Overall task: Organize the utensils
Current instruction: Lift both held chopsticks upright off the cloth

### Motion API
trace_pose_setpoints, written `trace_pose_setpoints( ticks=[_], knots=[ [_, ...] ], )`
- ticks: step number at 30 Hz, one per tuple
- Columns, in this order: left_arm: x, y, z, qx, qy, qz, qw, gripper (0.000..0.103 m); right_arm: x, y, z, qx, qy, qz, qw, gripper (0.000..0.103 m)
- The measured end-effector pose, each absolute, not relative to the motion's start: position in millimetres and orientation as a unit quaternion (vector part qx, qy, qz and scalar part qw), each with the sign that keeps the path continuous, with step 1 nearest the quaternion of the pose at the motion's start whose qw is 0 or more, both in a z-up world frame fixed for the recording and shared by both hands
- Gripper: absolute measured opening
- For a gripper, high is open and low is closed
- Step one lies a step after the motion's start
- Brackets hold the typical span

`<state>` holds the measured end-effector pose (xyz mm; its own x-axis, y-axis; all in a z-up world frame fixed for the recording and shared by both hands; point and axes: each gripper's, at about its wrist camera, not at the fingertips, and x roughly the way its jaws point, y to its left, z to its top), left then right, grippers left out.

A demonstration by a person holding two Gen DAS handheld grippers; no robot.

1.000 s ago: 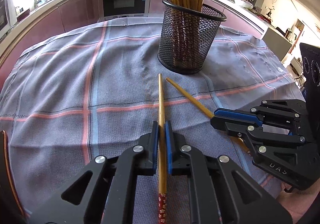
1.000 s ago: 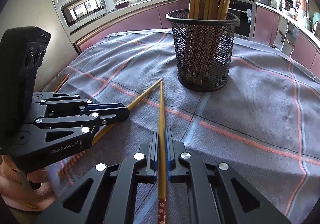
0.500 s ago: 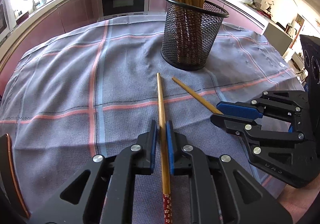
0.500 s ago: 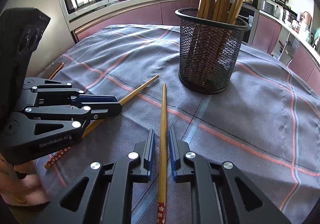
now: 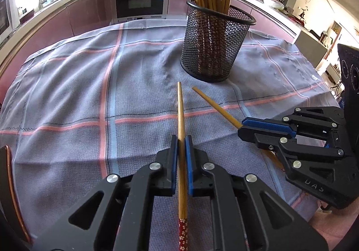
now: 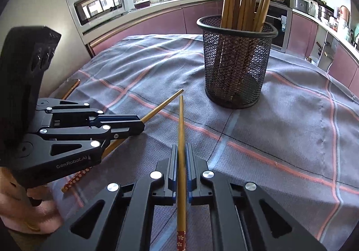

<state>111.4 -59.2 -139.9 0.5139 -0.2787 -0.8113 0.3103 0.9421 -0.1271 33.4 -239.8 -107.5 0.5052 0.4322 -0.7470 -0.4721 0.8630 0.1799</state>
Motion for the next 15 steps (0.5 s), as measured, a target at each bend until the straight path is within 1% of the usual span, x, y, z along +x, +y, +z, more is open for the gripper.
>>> trace_pose_setpoints(
  ticks=[15],
  knots=[
    [101,-43,-104,-0.028,0.432,-0.199,0.879,0.008,25,-269,-73,0.047,0.371,0.294,0.879,0.005]
  ],
)
